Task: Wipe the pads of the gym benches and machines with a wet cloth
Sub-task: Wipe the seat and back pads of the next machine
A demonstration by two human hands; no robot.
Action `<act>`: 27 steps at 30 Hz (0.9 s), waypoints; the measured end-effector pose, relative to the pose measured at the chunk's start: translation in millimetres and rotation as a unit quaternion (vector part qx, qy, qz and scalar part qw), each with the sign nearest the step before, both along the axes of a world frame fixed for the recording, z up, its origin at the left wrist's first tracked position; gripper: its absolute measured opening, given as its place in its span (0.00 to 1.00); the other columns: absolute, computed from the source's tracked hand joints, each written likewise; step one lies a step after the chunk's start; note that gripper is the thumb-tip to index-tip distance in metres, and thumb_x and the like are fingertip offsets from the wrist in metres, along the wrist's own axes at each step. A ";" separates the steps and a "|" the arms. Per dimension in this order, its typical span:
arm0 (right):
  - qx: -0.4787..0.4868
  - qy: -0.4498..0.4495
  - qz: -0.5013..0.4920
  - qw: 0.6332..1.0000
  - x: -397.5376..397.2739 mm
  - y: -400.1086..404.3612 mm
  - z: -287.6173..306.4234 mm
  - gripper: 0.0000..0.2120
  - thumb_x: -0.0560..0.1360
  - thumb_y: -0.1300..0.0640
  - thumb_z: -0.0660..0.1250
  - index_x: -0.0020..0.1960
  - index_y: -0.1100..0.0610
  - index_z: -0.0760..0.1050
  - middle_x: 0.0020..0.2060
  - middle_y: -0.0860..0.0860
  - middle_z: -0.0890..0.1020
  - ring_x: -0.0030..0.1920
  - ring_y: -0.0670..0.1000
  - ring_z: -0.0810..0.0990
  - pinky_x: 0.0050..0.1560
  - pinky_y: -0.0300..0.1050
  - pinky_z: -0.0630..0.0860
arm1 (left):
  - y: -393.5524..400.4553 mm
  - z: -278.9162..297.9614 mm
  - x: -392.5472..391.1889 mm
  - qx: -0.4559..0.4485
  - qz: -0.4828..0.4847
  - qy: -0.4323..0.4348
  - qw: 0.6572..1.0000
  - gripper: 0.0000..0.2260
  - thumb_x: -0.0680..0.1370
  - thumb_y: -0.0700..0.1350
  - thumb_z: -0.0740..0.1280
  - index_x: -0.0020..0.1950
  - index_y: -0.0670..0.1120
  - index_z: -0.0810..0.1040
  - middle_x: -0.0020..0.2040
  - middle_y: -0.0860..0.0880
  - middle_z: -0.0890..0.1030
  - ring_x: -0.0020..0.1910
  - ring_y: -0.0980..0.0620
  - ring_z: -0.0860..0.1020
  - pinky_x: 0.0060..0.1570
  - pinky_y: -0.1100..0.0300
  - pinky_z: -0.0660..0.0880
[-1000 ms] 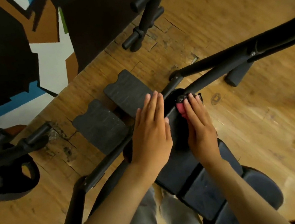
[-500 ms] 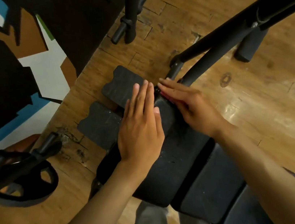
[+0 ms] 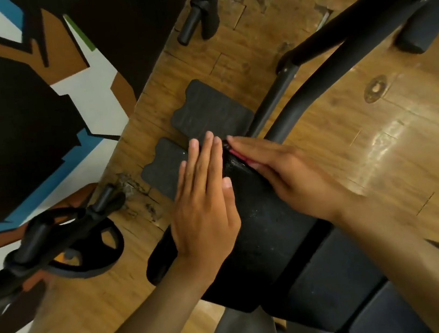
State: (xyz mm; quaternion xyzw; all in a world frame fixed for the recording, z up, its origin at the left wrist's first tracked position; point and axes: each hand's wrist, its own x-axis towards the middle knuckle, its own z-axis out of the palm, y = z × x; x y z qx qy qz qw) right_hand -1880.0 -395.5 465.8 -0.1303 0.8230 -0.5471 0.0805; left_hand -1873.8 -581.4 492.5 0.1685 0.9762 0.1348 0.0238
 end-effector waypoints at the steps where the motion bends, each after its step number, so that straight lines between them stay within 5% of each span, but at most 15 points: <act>1: 0.001 0.006 0.015 1.000 -3.8 -1.4 0.3 0.24 0.83 0.66 0.62 0.78 0.59 0.66 0.77 0.51 0.69 0.77 0.46 0.66 0.76 0.46 0.66 | 0.6 -0.1 0.0 -0.002 -0.002 0.003 1.000 0.23 0.87 0.46 0.49 0.82 0.42 0.61 0.83 0.47 0.60 0.83 0.50 0.53 0.80 0.49 0.57; 9: -0.010 -0.039 0.021 0.999 57.2 46.6 -32.6 0.29 0.80 0.69 0.62 0.79 0.53 0.64 0.78 0.45 0.67 0.77 0.47 0.66 0.75 0.57 0.67 | 4.6 -0.3 0.5 -0.042 -0.001 0.028 0.999 0.24 0.87 0.46 0.47 0.82 0.41 0.59 0.83 0.46 0.59 0.83 0.48 0.54 0.81 0.51 0.53; 15: -0.051 0.014 0.041 0.998 -11.6 1.1 -8.8 0.28 0.80 0.72 0.63 0.78 0.59 0.66 0.77 0.51 0.68 0.78 0.47 0.64 0.78 0.48 0.64 | 4.8 -1.6 0.7 -0.032 0.001 0.036 0.999 0.23 0.86 0.44 0.50 0.82 0.41 0.60 0.83 0.45 0.60 0.83 0.48 0.55 0.80 0.48 0.58; 23: -0.023 -0.030 -0.007 0.999 74.0 54.9 -53.2 0.26 0.79 0.72 0.61 0.75 0.57 0.68 0.73 0.50 0.74 0.75 0.48 0.71 0.74 0.55 0.68 | 3.2 -4.7 1.7 -0.044 -0.005 0.053 0.998 0.23 0.87 0.46 0.49 0.82 0.41 0.59 0.83 0.45 0.60 0.83 0.47 0.54 0.80 0.46 0.57; 27: -0.048 -0.002 -0.011 0.999 37.0 28.9 -31.4 0.26 0.80 0.72 0.63 0.76 0.58 0.69 0.73 0.50 0.74 0.75 0.46 0.70 0.76 0.50 0.66 | 3.0 -4.6 2.6 -0.051 -0.008 0.057 0.997 0.24 0.86 0.46 0.50 0.82 0.42 0.59 0.83 0.45 0.60 0.83 0.48 0.54 0.80 0.46 0.56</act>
